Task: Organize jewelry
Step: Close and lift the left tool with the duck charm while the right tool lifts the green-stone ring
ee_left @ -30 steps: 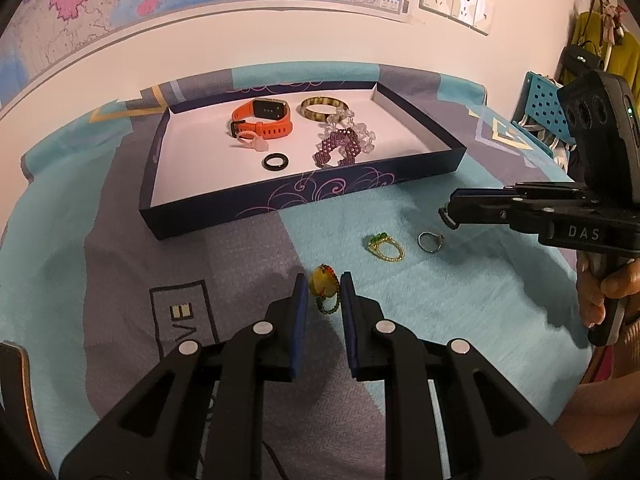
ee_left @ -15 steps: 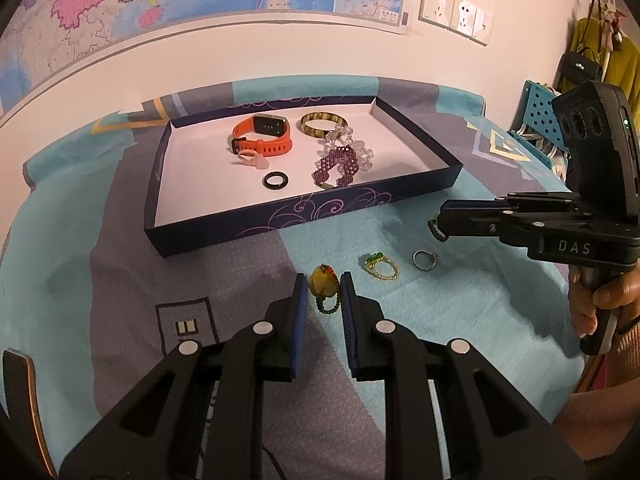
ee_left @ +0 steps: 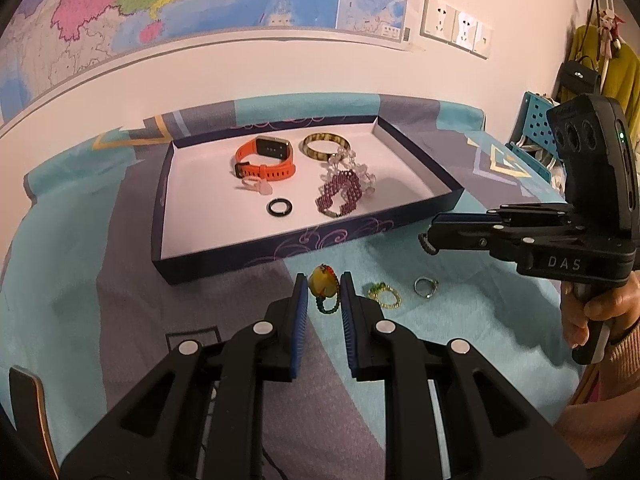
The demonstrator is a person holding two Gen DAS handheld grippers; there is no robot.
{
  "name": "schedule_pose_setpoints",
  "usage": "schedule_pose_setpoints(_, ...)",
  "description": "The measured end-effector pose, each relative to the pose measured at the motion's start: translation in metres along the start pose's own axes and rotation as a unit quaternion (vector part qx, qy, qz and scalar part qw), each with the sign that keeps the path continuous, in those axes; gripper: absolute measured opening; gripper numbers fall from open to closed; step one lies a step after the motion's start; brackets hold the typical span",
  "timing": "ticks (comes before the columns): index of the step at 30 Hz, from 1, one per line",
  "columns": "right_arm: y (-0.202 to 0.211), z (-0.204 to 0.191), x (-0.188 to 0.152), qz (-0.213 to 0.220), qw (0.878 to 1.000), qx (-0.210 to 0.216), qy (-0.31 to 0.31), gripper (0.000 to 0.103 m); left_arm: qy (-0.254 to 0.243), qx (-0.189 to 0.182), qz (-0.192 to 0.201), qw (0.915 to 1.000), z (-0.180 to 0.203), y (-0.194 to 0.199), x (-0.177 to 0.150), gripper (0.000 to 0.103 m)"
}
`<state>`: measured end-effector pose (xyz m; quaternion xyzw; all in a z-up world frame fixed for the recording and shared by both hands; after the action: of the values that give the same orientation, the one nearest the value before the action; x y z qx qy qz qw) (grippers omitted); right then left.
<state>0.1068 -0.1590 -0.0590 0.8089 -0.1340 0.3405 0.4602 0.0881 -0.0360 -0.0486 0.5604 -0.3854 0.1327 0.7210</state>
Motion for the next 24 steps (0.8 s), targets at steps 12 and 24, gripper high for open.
schedule_pose_setpoints(12, 0.001, -0.003, 0.016, 0.011, 1.000, 0.001, 0.010, 0.013, -0.006, 0.001, 0.013, 0.9999, 0.000, -0.002, 0.016, 0.017)
schedule_pose_setpoints(24, -0.003, -0.004, 0.031, 0.018, 1.000, 0.002, 0.017, 0.013, -0.010, 0.003, 0.023, 0.9997, 0.000, -0.003, 0.030, 0.017)
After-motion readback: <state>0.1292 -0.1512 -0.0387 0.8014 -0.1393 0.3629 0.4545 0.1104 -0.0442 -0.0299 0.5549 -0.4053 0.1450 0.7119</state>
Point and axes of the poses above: each gripper's, at about its wrist camera, not at the fingertips, and y roughly against the way its jaws point, z to its right, x to its top, the point moved 7 cm from there along -y, roughly the way its jaws point, and after that the axes turned 1 degree about -z, right-handed, at the moved point
